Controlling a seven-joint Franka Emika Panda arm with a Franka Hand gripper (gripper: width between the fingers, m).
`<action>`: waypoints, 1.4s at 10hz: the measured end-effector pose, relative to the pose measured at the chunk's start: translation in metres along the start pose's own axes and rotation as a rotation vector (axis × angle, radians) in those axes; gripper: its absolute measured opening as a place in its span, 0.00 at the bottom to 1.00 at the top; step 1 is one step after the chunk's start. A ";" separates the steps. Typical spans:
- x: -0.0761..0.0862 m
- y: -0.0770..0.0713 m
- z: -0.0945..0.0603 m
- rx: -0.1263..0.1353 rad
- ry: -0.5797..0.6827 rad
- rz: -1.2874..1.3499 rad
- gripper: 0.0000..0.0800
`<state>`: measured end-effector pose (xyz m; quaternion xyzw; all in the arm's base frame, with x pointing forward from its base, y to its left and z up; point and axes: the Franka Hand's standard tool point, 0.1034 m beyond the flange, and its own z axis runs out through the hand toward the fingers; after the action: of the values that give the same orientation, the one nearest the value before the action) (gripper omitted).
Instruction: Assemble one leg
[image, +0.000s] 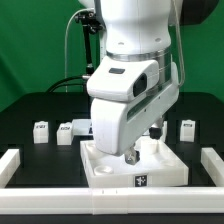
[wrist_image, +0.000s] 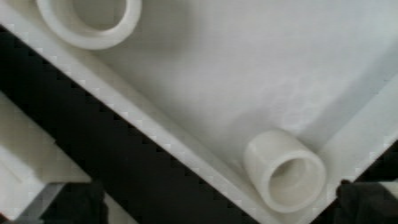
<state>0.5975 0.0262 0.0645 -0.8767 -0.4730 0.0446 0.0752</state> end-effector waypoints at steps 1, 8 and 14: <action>0.000 0.000 0.000 0.000 0.000 0.000 0.81; 0.000 0.000 0.000 0.000 -0.001 0.000 0.81; -0.044 -0.032 0.007 -0.169 0.054 -0.247 0.81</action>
Offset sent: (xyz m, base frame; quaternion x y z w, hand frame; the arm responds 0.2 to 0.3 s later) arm 0.0000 0.0000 0.0000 0.0000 0.0000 0.0000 1.0000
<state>0.5460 0.0074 0.0639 -0.8158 -0.5774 -0.0287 0.0186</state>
